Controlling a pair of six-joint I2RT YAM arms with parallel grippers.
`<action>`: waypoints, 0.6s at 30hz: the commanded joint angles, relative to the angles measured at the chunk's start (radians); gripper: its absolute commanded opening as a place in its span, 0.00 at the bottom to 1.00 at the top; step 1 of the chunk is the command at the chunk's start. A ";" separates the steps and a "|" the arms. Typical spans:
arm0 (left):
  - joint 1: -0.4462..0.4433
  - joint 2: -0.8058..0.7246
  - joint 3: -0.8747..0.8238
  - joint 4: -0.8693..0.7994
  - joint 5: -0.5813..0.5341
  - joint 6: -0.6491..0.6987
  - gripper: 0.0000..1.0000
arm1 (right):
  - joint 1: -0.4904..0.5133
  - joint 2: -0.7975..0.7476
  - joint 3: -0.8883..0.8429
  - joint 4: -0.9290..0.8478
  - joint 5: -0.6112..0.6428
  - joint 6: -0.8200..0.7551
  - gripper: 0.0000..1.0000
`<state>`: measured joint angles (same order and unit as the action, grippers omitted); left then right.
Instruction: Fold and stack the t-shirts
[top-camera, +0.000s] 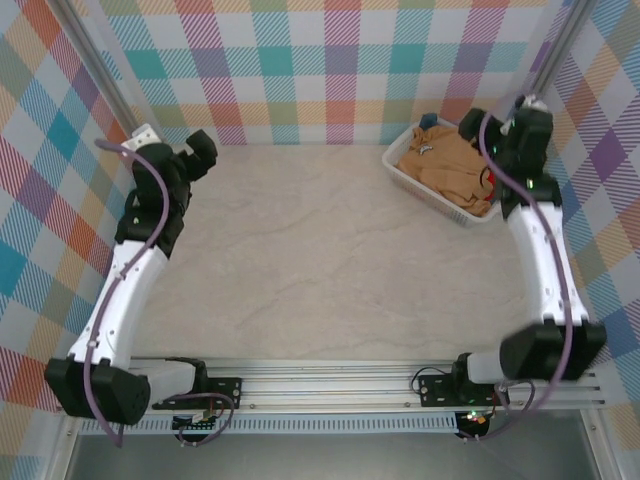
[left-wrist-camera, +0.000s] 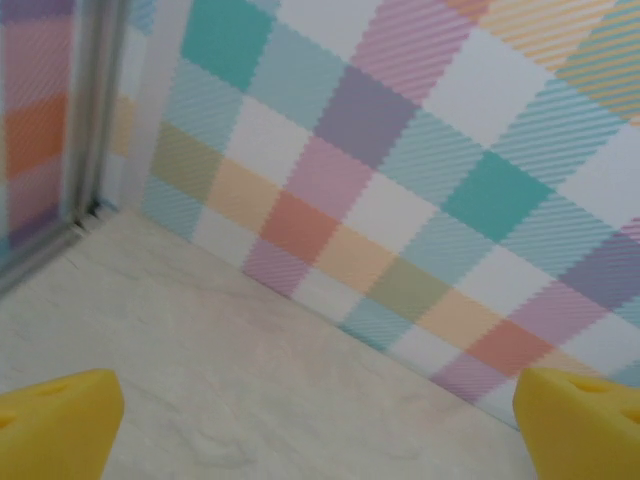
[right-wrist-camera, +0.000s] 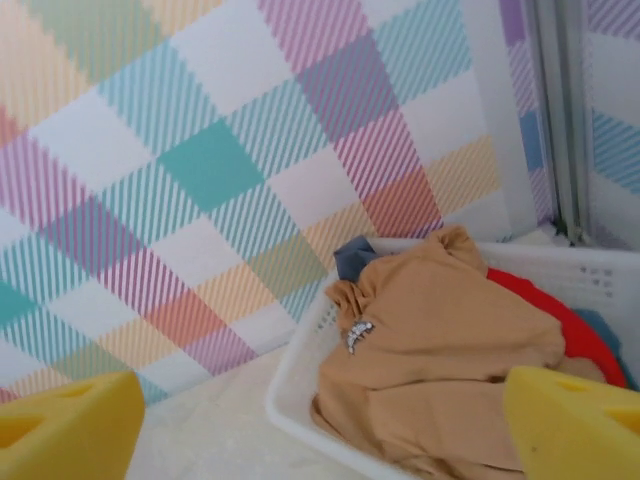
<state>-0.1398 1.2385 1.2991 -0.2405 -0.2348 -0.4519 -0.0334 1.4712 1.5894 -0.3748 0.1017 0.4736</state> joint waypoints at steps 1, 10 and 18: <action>-0.071 0.111 0.062 -0.221 0.250 -0.112 0.96 | -0.032 0.262 0.196 -0.439 -0.066 0.073 0.76; -0.292 0.200 0.151 -0.168 0.385 -0.147 0.81 | -0.112 0.602 0.520 -0.645 -0.071 0.136 0.72; -0.333 0.171 0.115 -0.198 0.375 -0.143 0.76 | -0.142 0.737 0.560 -0.637 -0.122 0.129 0.65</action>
<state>-0.4690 1.4506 1.4136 -0.4065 0.1341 -0.5877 -0.1768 2.1872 2.1338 -0.9905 0.0185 0.5953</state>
